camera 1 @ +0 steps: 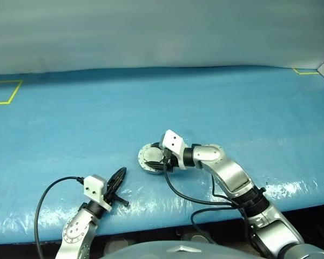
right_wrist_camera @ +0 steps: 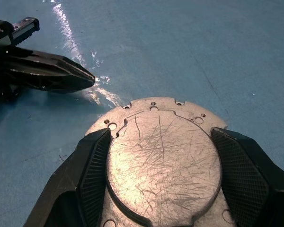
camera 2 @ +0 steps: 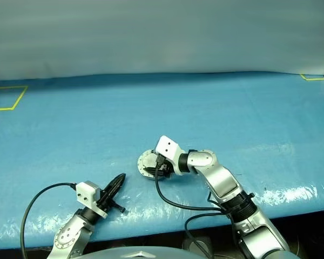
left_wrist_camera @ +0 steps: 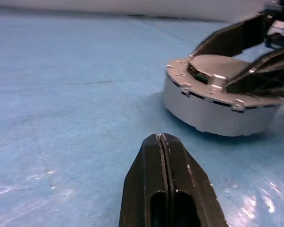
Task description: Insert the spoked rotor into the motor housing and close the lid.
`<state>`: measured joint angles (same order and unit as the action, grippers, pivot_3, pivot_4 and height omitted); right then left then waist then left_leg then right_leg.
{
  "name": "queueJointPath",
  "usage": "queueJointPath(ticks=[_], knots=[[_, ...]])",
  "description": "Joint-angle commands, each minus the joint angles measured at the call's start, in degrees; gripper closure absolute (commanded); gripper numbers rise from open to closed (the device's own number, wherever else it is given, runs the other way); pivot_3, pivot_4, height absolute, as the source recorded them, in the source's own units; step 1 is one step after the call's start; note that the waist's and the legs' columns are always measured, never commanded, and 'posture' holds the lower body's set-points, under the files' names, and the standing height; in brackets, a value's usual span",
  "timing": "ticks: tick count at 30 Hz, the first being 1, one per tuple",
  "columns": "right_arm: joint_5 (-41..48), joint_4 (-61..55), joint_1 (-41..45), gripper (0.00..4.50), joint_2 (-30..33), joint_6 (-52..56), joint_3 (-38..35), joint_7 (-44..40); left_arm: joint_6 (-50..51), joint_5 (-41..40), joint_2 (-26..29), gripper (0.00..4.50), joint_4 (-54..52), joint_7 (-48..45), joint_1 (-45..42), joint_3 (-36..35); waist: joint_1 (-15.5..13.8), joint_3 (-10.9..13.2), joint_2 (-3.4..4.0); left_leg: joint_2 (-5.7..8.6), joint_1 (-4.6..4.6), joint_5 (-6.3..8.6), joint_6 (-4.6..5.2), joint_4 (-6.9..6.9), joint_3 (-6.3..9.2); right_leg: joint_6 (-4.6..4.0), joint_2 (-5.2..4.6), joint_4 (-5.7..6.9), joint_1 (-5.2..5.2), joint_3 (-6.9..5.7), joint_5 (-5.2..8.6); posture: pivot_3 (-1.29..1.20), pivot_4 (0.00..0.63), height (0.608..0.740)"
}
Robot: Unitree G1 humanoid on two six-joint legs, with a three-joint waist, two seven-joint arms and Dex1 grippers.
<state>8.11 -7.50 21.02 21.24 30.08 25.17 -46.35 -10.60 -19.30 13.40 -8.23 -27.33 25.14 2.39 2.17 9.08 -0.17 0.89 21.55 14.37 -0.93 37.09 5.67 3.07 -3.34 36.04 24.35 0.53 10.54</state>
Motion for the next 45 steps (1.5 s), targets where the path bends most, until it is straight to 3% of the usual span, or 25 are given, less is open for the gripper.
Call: queueJointPath(ticks=[1,19,29,37,45], knots=[[-1.2,1.5,-0.3,1.46,0.2,-0.7,1.2,-0.6,1.3,-1.8,0.3,4.50,-5.7,0.0,0.0,-1.2,0.0,0.0,-0.02,0.01,0.00,0.00,0.00,0.01,-0.01,0.00,-0.01,0.00,-0.01,0.01,0.00,0.00,0.150,0.740],[-1.6,4.6,5.4,1.46,2.9,2.4,2.4,-7.9,6.2,1.9,1.6,4.50,-9.9,-1.9,0.7,3.0,-0.3,0.0,-0.08,0.07,0.07,0.03,0.00,0.00,-0.05,0.00,-0.07,-0.07,0.02,0.03,0.00,0.00,0.150,0.740],[-2.0,6.2,0.7,1.46,-2.4,2.5,-1.7,0.7,6.1,1.8,0.5,4.50,-9.8,-0.9,0.6,2.5,0.1,0.0,-0.16,-0.05,0.00,0.03,0.00,0.01,-0.08,0.00,0.02,-0.03,0.02,0.02,0.00,0.00,0.150,0.740],[-3.9,4.9,-0.4,1.46,-1.4,1.9,0.4,1.6,6.6,1.8,0.9,4.50,-9.1,-1.2,-0.8,2.4,0.0,0.0,-0.16,-0.36,-0.01,0.02,0.00,0.15,-0.38,-0.01,0.15,-0.03,0.07,0.01,0.01,0.00,0.150,0.740],[-1.3,1.5,2.0,1.46,-2.3,12.9,-0.5,2.4,6.6,2.0,1.0,4.50,-8.7,-1.5,-1.0,2.6,-0.1,0.0,-0.17,-0.34,0.01,0.03,-0.01,0.07,-0.45,-0.01,0.12,-0.04,0.13,0.04,0.01,0.00,0.150,0.740]])
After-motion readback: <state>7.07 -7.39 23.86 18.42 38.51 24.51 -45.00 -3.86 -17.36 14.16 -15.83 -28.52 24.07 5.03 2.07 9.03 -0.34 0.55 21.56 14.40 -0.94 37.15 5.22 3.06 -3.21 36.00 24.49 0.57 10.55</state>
